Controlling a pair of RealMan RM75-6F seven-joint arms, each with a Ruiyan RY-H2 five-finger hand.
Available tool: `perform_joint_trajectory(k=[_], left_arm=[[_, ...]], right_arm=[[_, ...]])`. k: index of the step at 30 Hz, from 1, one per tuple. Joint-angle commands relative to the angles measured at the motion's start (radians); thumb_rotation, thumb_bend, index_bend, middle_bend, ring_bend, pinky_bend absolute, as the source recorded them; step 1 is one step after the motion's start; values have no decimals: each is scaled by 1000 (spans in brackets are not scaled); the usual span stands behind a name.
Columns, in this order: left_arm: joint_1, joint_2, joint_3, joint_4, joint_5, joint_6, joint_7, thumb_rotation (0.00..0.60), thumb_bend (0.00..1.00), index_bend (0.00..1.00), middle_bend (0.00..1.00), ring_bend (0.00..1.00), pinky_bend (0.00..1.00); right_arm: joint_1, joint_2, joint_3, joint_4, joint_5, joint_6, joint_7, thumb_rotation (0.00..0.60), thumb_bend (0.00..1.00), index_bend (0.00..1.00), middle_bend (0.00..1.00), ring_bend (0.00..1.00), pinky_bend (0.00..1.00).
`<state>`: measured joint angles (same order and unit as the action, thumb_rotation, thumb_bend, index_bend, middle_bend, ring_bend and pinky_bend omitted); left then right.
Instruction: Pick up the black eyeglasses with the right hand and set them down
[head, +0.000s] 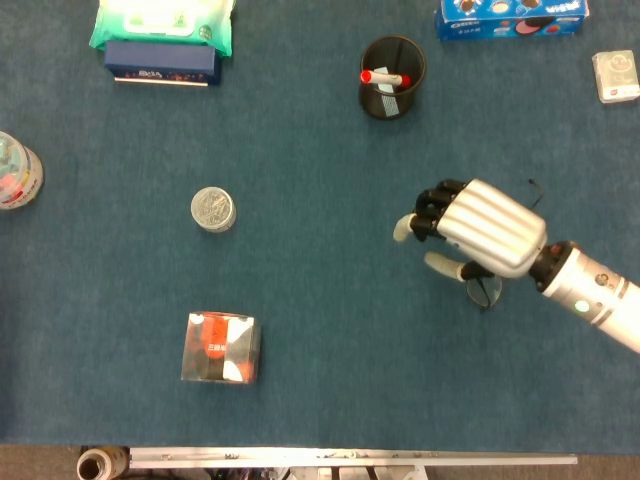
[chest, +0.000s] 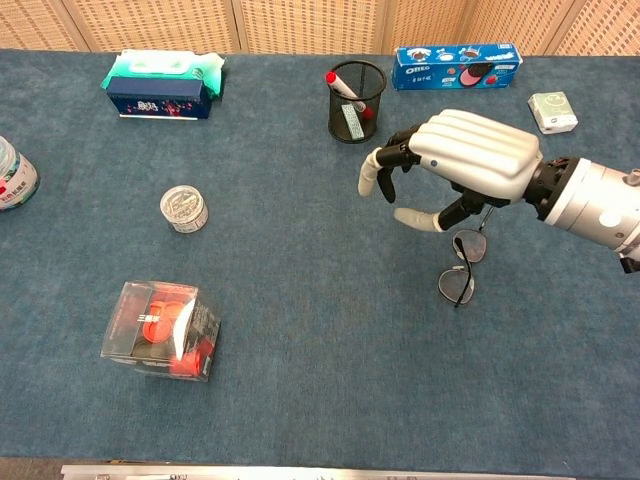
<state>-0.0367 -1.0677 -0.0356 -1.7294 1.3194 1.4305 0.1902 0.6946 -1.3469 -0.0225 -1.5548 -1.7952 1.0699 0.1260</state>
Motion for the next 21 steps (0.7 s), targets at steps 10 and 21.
perform_joint_trajectory(k=[10,21], left_arm=[[-5,-2,-2,-22,-3,4,35,600,272,310,330,301,374],[-18,-14,-15,-55,-28,7,102,600,272,310,330,301,373]], right_arm=[[6,14,-53,18,-52,35,59,600,238,397,524,365,404],[-11,7,-105,74,-110,95,91,600,249,397,500,352,405]])
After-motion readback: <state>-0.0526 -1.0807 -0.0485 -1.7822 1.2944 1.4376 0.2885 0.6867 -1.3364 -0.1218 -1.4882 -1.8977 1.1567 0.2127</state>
